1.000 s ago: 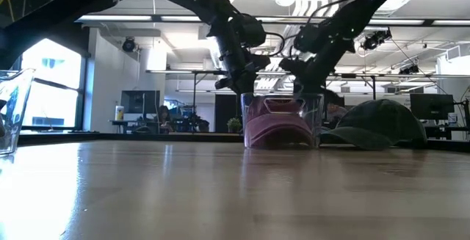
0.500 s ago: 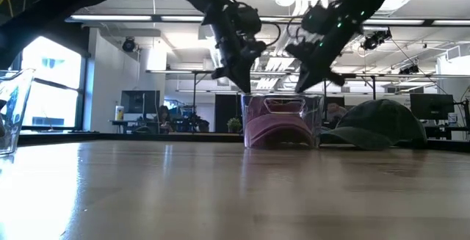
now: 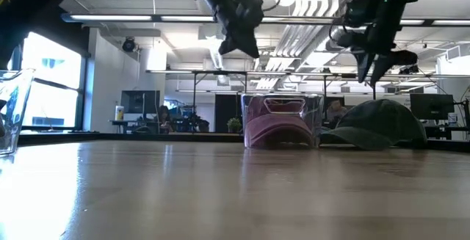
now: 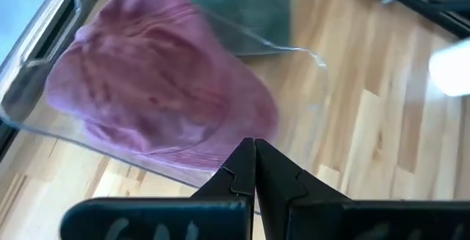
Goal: Pick & Place hat
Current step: Put the black cap into the bottom transparent bin
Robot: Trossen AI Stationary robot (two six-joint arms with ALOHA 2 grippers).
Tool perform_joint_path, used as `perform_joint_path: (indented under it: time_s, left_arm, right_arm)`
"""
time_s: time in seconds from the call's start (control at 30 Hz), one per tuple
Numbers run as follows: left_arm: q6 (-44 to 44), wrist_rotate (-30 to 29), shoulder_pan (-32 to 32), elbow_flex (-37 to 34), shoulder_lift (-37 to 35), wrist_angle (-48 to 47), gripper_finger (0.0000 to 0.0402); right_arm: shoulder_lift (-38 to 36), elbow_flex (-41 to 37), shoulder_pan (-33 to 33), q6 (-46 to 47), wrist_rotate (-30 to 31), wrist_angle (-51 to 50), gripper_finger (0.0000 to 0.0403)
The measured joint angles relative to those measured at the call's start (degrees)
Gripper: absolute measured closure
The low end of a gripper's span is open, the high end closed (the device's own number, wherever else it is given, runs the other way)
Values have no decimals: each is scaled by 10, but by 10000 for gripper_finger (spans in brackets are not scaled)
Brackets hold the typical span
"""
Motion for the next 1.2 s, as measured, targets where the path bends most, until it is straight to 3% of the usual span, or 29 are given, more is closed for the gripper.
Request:
perform_joint_path:
  time_s: [0.23, 0.5, 0.63, 1.07, 1.2]
  left_arm:
    - [45, -7, -17, 0, -18, -37, 401]
    - [88, -17, -25, 0, -18, -109, 402]
    - [103, -18, -31, 0, -17, -111, 401]
    - [148, -19, -33, -1, -27, -118, 401]
    - [158, -19, -33, -1, -27, -116, 402]
  right_arm:
    - [18, 0, -9, 14, 46, -6, 151]
    - [89, 0, 36, 95, 194, 13, 140]
    - [118, 0, 38, 113, 219, 24, 139]
    - [128, -14, -39, 80, 13, 45, 159]
    - [133, -28, -44, 51, -5, 43, 185]
